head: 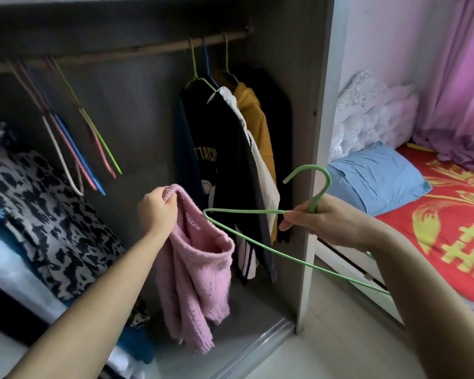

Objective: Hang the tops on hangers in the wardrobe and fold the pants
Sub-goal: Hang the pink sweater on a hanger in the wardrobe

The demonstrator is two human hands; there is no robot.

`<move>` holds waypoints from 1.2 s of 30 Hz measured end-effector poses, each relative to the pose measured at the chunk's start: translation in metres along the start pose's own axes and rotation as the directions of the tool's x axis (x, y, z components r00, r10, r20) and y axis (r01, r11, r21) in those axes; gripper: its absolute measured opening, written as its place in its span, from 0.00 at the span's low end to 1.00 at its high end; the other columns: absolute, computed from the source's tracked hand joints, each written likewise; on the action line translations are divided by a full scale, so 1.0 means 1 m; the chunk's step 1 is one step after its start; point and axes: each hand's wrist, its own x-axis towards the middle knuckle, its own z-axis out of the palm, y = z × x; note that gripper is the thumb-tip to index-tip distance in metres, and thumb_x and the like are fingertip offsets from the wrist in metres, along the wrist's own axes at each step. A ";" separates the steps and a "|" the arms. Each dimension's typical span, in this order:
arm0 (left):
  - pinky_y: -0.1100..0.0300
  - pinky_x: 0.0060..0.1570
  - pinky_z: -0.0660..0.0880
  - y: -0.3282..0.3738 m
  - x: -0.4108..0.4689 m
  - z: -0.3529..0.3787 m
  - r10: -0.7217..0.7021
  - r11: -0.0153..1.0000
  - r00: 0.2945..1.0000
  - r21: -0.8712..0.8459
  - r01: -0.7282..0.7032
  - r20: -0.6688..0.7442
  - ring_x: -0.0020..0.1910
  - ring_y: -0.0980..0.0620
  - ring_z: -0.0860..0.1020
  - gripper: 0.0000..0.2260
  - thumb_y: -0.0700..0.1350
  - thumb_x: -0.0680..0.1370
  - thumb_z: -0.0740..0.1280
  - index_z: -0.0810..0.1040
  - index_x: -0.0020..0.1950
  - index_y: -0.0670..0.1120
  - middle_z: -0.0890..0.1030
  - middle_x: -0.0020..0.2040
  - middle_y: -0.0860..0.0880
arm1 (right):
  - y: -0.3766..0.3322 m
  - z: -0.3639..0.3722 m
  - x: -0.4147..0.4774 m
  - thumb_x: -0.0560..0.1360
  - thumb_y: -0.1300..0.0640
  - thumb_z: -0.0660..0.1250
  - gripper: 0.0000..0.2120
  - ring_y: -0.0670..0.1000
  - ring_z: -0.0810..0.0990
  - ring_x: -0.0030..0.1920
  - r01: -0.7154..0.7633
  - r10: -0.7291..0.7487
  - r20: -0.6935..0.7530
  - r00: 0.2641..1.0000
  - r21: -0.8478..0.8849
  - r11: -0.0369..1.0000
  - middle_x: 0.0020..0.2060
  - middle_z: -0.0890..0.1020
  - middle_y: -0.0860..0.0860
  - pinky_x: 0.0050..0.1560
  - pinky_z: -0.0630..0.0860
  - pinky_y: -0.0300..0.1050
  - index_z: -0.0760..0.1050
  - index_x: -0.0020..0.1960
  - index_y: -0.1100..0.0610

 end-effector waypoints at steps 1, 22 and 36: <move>0.55 0.39 0.71 -0.004 0.000 -0.002 -0.008 1.000 1.000 0.005 0.008 -0.001 0.40 0.38 0.78 0.08 0.42 0.77 0.65 0.81 0.40 0.43 0.82 0.38 0.40 | -0.004 -0.001 0.001 0.82 0.47 0.63 0.14 0.43 0.66 0.24 -0.002 0.002 0.001 1.000 0.022 1.000 0.22 0.68 0.44 0.27 0.64 0.31 0.86 0.44 0.45; 0.67 0.36 0.75 0.020 -0.026 -0.009 0.026 0.922 0.966 -0.380 0.077 0.258 0.35 0.62 0.79 0.12 0.37 0.72 0.70 0.83 0.35 0.54 0.83 0.34 0.59 | -0.018 0.105 0.067 0.79 0.58 0.64 0.10 0.49 0.59 0.25 -0.255 0.249 0.055 0.967 0.231 0.939 0.25 0.62 0.49 0.25 0.59 0.42 0.84 0.49 0.59; 0.70 0.42 0.75 0.040 -0.016 -0.028 -0.014 0.837 0.921 -0.499 0.223 0.389 0.44 0.60 0.82 0.14 0.36 0.74 0.69 0.85 0.38 0.55 0.85 0.40 0.57 | -0.028 0.119 0.087 0.80 0.54 0.63 0.18 0.45 0.66 0.25 -0.053 0.064 -0.170 0.983 0.071 0.996 0.22 0.68 0.45 0.29 0.65 0.43 0.76 0.37 0.65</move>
